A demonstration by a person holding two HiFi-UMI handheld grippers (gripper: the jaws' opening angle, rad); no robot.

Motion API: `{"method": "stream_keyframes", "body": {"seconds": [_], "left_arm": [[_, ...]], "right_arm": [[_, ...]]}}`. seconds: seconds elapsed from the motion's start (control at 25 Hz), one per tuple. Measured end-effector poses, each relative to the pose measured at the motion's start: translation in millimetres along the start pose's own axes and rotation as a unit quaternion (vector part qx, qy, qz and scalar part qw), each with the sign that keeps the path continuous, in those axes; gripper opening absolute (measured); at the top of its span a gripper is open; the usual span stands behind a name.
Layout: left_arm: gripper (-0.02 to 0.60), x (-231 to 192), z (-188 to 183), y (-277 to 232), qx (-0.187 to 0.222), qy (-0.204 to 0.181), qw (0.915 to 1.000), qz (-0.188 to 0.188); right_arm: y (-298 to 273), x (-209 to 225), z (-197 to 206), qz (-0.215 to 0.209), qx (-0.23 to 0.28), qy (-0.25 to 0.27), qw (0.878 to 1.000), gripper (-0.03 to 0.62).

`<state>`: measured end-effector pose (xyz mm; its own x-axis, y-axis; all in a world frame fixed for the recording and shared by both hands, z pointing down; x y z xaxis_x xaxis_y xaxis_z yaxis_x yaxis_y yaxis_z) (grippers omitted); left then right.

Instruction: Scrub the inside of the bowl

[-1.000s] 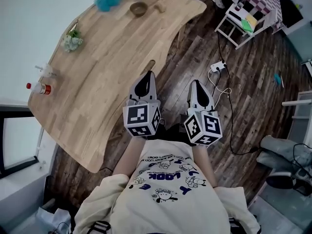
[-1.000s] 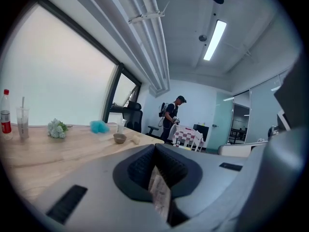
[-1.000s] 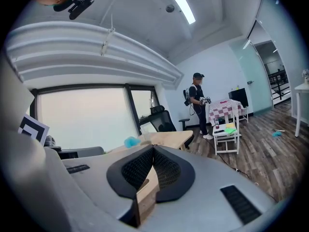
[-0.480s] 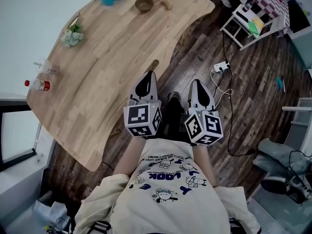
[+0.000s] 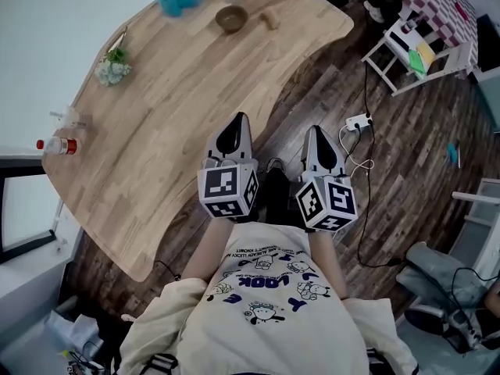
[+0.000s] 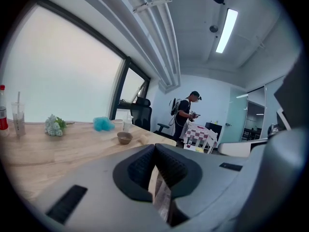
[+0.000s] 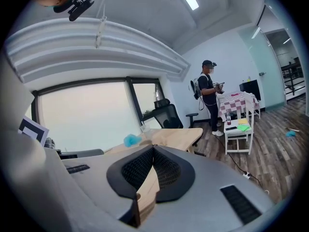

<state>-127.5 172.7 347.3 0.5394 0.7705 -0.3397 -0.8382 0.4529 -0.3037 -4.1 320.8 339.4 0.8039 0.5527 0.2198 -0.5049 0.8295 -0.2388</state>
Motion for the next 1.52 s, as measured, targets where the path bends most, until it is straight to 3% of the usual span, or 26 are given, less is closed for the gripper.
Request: {"method": "stream_keyframes", "body": {"seconds": [0.6, 1.08, 1.52], "left_arm": [[0.026, 6, -28, -98, 0.009, 0.031, 0.9966, -0.076], [0.025, -19, -26, -111, 0.005, 0.054, 0.9897, -0.132], [0.026, -52, -41, -139, -0.001, 0.072, 0.9879, -0.138]], "right_arm": [[-115, 58, -35, -0.064, -0.029, 0.008, 0.997, 0.015], [-160, 64, -24, -0.089, -0.066, 0.0, 0.994, 0.015], [-197, 52, -32, -0.077, -0.074, 0.013, 0.994, 0.015]]}}
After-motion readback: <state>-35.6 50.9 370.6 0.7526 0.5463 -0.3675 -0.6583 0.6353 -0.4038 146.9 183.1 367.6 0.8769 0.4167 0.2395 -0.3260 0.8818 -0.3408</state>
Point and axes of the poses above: the fingertips, and each gripper's own axes: y backward along the fingers, x to its right, z out of its underside, the point moved 7 cm from there along y, backward along the fingers, and after that the axes turned 6 degrees about y, right-handed, at the moved point
